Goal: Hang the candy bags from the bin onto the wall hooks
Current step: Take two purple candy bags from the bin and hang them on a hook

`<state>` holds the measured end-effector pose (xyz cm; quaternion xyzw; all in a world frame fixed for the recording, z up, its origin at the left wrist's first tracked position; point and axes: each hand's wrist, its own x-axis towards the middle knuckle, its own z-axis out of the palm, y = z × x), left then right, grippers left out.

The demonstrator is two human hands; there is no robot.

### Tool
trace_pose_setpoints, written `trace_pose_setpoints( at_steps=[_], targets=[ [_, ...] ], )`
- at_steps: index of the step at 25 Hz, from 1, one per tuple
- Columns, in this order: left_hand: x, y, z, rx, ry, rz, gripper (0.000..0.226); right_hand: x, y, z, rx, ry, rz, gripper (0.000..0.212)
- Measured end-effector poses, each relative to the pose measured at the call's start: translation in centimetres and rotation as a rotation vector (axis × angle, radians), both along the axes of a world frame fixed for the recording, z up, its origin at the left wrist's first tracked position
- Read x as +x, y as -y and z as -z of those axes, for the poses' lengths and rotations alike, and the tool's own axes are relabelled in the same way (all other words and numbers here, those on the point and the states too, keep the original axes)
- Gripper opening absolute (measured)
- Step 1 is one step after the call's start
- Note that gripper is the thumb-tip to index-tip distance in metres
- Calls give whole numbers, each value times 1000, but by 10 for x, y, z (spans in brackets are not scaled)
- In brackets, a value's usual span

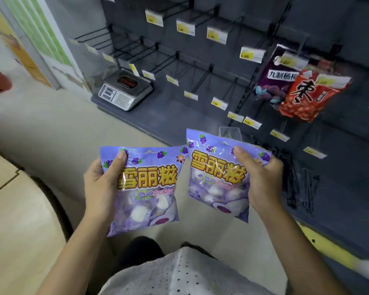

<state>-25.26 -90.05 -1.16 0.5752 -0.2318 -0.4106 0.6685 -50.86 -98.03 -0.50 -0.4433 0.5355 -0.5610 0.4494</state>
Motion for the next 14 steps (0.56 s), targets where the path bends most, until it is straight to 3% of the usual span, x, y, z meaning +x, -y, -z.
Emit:
trace_pose_setpoints(
  at_steps=[6,14],
  targets=[
    [58,111,-10,-73,-6,-10,16,58,122,-27,-126,-38,-30,19],
    [174,282,-90,-242,15,252,16,164,237,-66,-248,79,97,20]
  ],
)
